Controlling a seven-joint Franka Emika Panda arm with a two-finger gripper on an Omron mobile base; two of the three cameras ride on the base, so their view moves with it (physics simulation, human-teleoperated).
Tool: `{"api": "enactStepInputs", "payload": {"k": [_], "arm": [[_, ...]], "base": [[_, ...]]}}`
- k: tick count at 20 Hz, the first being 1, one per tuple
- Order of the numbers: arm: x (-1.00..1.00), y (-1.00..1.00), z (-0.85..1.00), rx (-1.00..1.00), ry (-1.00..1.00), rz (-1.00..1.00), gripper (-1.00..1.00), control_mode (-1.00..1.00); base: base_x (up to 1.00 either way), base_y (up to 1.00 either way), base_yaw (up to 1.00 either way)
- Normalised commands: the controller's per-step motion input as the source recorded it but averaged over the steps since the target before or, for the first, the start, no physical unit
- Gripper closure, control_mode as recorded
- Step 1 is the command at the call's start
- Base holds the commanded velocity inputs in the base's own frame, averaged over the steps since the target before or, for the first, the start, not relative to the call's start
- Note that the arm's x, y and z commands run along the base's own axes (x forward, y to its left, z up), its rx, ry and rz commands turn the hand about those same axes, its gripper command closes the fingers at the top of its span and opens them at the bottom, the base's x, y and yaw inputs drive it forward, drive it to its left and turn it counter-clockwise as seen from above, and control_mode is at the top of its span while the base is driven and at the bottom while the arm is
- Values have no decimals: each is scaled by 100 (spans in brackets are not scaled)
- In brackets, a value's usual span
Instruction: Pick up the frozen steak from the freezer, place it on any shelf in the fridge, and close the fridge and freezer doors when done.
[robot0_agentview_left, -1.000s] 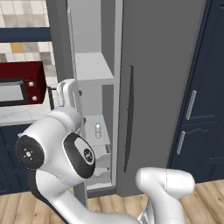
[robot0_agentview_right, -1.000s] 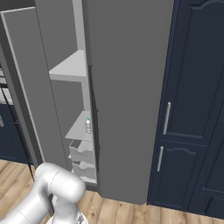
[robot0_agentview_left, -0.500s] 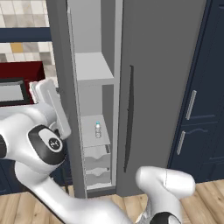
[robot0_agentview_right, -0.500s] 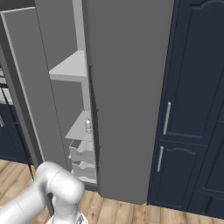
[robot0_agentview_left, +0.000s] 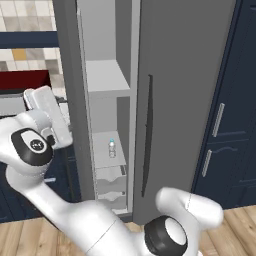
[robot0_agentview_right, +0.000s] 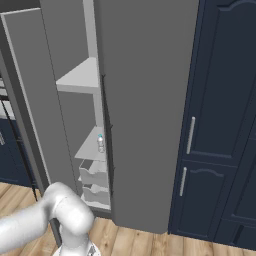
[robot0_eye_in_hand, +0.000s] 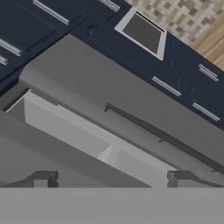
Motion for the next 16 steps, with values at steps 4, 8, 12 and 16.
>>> {"api": "enactStepInputs", "payload": {"k": [4,8,12,16], "arm": [[59,8,-9,0,0,-17,-100,-100],[41,1,0,0,0,-9,-100,-100],[44,3,-6,-1,2,-5,-100,-100],[53,1,-11,-3,2,-6,-100,-100]], "base": [[0,0,0],[0,0,0],[0,0,0],[0,0,0]]}}
